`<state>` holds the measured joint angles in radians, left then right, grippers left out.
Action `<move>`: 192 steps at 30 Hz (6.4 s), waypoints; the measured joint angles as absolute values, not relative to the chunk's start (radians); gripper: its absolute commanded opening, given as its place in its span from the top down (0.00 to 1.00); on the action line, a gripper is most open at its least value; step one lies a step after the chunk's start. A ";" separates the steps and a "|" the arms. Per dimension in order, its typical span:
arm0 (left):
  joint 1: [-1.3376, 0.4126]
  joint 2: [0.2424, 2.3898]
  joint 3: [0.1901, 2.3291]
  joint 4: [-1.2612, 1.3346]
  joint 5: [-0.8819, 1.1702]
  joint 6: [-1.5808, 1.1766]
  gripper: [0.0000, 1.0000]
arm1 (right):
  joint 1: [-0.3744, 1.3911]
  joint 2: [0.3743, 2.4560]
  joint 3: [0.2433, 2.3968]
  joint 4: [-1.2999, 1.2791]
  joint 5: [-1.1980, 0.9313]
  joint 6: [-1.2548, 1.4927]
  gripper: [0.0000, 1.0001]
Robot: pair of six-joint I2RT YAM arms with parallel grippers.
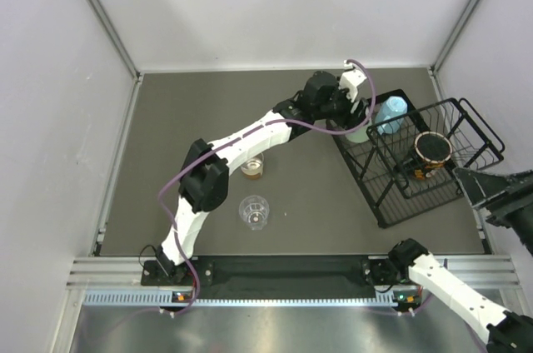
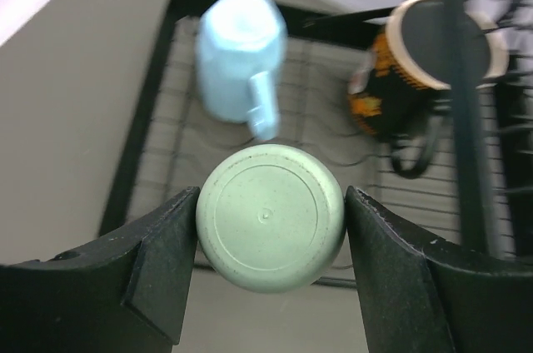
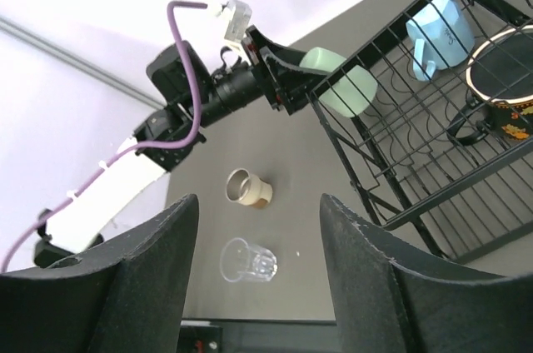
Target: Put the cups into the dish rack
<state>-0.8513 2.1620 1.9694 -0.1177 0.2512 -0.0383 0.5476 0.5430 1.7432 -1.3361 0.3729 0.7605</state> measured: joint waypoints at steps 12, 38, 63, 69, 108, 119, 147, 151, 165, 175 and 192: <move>-0.847 2.233 1.969 -0.018 0.532 -0.029 1.00 | 0.608 0.523 1.728 -1.355 0.424 0.843 0.38; -0.861 2.300 1.909 0.023 0.491 0.023 0.65 | 0.609 0.496 1.707 -1.355 0.414 0.902 0.39; -0.880 2.300 1.907 0.023 0.448 0.030 0.20 | 0.611 0.485 1.689 -1.355 0.399 0.919 0.39; -0.879 2.300 1.896 0.028 0.446 0.030 0.19 | 0.611 0.485 1.689 -1.355 0.398 0.918 0.39; -0.563 1.534 1.465 -0.113 0.240 -0.200 0.09 | 0.642 0.920 1.439 -1.081 0.050 0.565 0.38; -0.431 1.316 1.542 -0.630 -0.094 -0.406 0.08 | 0.783 1.399 1.536 -0.902 -0.020 0.495 0.38; -0.413 1.067 1.503 -1.062 -0.293 -0.701 0.07 | 1.097 1.744 1.421 -0.776 -0.075 0.472 0.56; -0.413 1.067 1.503 -1.073 -0.286 -0.717 0.07 | 1.104 1.761 1.414 -0.759 -0.046 0.472 0.59; -0.413 1.063 1.553 -1.084 -0.278 -0.752 0.06 | 1.104 1.828 1.391 -0.713 0.047 0.471 0.98; -0.413 1.033 1.584 -0.916 -0.246 -0.758 0.02 | 1.068 1.699 1.335 -0.702 0.135 0.472 1.00; -0.422 1.078 1.343 -0.068 0.262 -1.111 0.03 | 0.772 0.925 1.212 -0.333 0.206 0.464 1.00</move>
<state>-0.4225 1.0779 1.3434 -0.0685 0.2623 -1.1114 0.7719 0.9249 1.2121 -0.3332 0.2062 0.4637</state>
